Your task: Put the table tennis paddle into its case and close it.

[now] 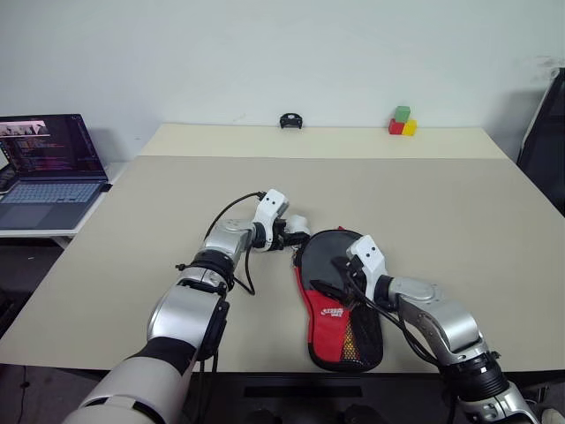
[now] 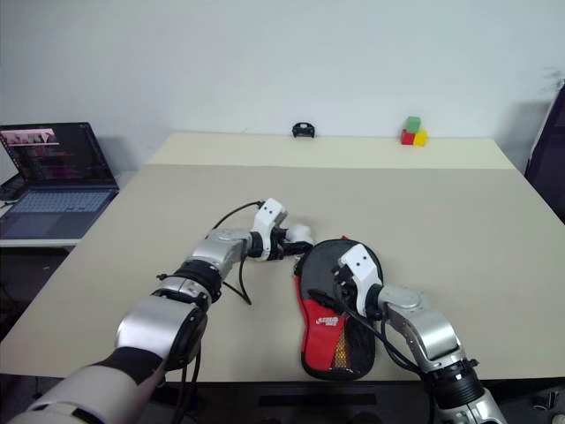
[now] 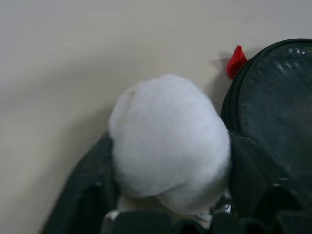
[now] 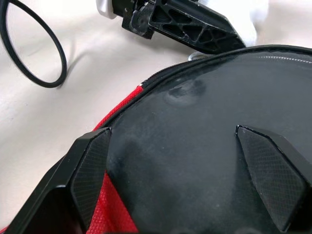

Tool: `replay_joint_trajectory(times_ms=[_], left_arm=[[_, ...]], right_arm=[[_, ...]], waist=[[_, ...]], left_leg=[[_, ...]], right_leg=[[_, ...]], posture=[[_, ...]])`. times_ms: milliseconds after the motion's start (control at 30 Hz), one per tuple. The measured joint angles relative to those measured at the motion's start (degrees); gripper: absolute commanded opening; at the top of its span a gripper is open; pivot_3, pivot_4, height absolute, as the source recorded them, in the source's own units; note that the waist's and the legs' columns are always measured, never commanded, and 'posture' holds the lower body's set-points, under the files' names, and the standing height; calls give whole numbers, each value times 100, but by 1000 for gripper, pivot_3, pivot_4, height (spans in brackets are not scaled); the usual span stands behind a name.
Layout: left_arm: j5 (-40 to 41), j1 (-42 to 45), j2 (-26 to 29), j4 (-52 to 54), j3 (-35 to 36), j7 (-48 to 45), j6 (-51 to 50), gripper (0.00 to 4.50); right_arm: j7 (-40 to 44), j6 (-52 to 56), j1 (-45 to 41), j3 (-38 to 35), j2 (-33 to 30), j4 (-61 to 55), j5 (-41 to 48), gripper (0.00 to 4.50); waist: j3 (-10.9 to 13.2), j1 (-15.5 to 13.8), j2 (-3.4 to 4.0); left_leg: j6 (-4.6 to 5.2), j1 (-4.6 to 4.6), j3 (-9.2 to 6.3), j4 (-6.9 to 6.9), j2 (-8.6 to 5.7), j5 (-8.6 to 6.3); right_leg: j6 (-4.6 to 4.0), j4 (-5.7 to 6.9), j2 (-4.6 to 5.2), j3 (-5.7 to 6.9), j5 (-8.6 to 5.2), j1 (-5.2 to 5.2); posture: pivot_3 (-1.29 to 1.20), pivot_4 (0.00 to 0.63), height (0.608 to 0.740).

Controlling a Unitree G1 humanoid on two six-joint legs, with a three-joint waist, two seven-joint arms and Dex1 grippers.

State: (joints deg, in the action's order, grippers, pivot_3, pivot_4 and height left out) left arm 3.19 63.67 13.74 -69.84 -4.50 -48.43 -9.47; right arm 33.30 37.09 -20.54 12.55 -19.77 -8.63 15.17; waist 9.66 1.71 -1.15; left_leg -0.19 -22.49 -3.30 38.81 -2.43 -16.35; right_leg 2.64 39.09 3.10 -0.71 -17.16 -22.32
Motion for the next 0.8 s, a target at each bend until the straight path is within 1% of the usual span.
replay_joint_trajectory(times_ms=[33, 100, 167, 200, 267, 567, 800], left_arm=[[-6, 0, 2, -1, 27, -5, 3, 1704], [-9, 0, 3, -2, 51, -10, 8, 1050], [-10, -1, 3, -2, 87, -7, 14, 494], [-12, -2, 7, -2, 108, -1, 15, 337], [-29, -7, 15, -2, 141, 14, 16, 256], [-84, -29, 94, -2, 250, 44, 16, 256], [-327, 93, 18, -140, 233, 209, 143, 256]], right_arm=[[-9, -23, 10, -6, -26, 0, -26, 4500], [-32, -29, 31, -26, -59, -16, -57, 4500], [-53, -6, 67, -30, -102, -56, -57, 4500], [-56, 11, 81, -33, -138, -78, -56, 4500], [-67, 37, 85, -46, -202, -94, -64, 4500], [-63, 220, 85, 32, -309, -199, -108, 4500], [-47, 337, 135, 51, -342, -223, -115, 4500]], waist=[[0, 0, 0], [0, 0, 0], [-1, 0, -1], [-1, 0, -1], [-1, 0, -2], [-9, 1, -13], [-19, -3, -30]], left_leg=[[0, 0, 0, 0, 0, 0], [0, 0, 0, 0, 0, 0], [0, 1, 0, 0, 0, 0], [0, 1, 0, 0, 0, 0], [0, 2, 0, 1, 0, 0], [0, 2, -1, 1, 1, 0], [1, 4, -1, 2, 0, 0]], right_leg=[[0, 0, 0, 0, 0, 0], [0, 1, 0, 0, 0, 0], [0, 1, 0, 0, 0, 0], [0, 1, 0, 0, 0, 0], [0, 2, 0, 0, 0, 1], [0, 3, 0, 0, 0, 1], [0, 3, 0, 2, 0, 4]], posture=[[0, 150, 740], [0, 150, 740], [0, 150, 740], [0, 150, 740], [0, 150, 740], [0, 150, 740], [0, 150, 740]])
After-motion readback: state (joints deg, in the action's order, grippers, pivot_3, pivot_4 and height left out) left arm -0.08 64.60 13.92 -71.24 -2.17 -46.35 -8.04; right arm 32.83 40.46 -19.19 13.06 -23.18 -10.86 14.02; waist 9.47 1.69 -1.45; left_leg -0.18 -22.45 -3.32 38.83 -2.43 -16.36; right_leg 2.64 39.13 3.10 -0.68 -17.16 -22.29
